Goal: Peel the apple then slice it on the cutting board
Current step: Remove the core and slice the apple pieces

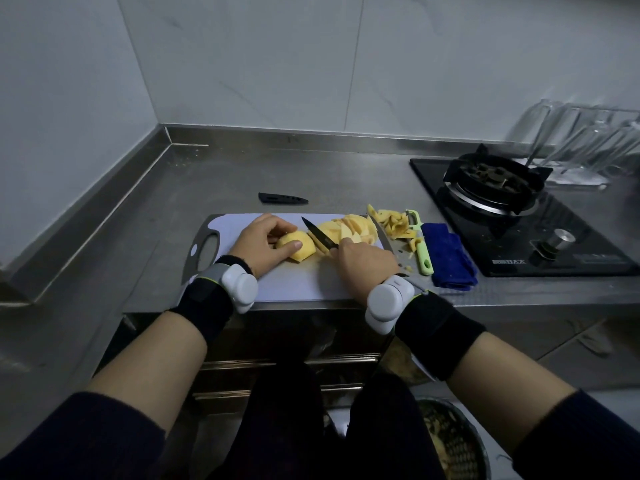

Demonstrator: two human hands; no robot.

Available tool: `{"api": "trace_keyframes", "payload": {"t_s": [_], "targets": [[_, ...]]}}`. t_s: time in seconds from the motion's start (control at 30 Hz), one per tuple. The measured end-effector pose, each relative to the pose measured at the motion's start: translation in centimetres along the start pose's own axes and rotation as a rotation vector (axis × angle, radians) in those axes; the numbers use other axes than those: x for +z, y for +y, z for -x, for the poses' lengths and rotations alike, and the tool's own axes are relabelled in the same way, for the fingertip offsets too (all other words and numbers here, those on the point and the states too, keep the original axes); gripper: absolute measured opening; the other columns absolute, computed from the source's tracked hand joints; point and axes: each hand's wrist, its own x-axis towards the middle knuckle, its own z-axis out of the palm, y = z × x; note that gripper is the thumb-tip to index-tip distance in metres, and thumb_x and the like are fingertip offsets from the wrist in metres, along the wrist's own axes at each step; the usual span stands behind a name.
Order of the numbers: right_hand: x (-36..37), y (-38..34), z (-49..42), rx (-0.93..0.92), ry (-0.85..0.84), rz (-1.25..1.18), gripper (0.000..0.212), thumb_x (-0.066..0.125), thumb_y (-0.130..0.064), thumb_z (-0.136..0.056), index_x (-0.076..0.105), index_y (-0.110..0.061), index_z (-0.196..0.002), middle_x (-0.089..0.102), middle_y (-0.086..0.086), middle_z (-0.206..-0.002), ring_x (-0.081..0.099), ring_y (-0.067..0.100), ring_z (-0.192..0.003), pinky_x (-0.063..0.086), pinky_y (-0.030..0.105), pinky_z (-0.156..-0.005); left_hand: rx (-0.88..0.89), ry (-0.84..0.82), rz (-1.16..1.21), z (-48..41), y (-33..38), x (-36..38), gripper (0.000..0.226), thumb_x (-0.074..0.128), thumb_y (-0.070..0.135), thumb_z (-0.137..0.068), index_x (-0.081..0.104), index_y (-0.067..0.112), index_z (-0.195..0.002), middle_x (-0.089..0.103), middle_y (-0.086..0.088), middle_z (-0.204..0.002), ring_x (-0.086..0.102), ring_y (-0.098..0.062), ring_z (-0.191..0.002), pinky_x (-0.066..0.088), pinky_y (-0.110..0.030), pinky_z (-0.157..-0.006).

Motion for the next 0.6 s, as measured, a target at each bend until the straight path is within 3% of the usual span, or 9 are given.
{"api": "trace_keyframes", "payload": {"t_s": [0.27, 0.6], "targets": [[0.3, -0.2, 0.2, -0.034, -0.005, 0.006, 0.032, 0.027, -0.03, -0.105, 0.049, -0.007, -0.108, 0.065, 0.012, -0.099, 0.063, 0.034, -0.087, 0.042, 0.038, -0.067, 0.007, 0.014, -0.002, 0.0, -0.3, 0.1, 0.027, 0.078, 0.025, -0.079, 0.068, 0.018, -0.103, 0.06, 0.003, -0.108, 0.062, -0.014, -0.101, 0.052, -0.036, -0.097], [0.5, -0.8, -0.7, -0.062, -0.063, 0.08, 0.019, 0.04, -0.009, -0.096, 0.05, -0.003, -0.11, 0.065, 0.012, -0.098, 0.064, 0.032, -0.084, 0.048, 0.038, -0.069, 0.004, 0.022, 0.0, -0.1, -0.1, 0.3, 0.029, 0.079, 0.024, -0.079, 0.067, 0.015, -0.104, 0.06, 0.004, -0.109, 0.061, -0.012, -0.101, 0.052, -0.032, -0.097]]}}
